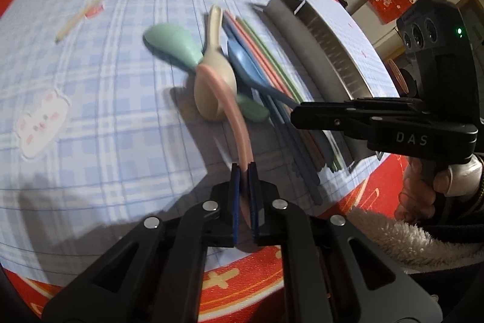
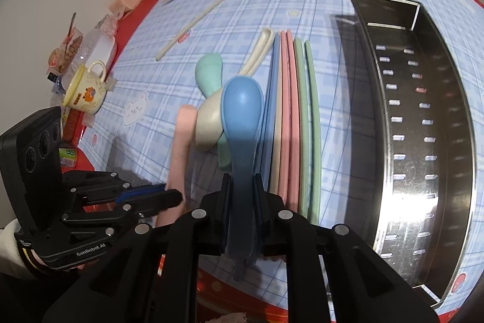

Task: Organize utensils
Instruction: 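Lift the pink spoon with the left tool while the right tool lifts the blue spoon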

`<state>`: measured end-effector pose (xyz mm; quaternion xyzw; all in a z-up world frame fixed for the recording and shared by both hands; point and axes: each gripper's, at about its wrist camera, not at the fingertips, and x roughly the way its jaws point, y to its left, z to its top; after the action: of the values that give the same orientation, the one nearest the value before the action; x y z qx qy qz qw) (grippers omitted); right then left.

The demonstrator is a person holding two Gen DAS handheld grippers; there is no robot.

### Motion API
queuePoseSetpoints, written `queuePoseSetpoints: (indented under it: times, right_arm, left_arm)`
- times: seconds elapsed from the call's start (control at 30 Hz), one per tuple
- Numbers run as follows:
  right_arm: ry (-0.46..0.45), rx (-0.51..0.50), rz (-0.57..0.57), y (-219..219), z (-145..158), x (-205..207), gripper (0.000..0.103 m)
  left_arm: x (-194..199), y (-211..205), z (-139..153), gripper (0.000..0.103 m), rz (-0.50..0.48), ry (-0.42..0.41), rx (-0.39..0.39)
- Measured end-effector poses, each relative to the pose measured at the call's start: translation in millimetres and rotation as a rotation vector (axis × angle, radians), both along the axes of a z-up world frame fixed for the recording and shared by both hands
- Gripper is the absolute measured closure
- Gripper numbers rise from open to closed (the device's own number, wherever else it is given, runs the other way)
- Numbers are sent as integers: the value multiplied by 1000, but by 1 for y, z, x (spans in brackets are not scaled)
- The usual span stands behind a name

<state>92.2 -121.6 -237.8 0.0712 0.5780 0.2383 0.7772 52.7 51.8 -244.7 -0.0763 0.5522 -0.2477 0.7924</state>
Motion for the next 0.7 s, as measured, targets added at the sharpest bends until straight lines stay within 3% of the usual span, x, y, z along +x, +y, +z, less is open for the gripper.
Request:
queuePoseSetpoints:
  times: [0.4,0.7]
  right_arm:
    - [-77,72,-50,-18,21,-1,89]
    - [37,56,16,-5,-4,-6,89]
  left_arm:
    - [0,22,22,94,66,-49,4]
    - [-7,19,21,94,64,-38,19]
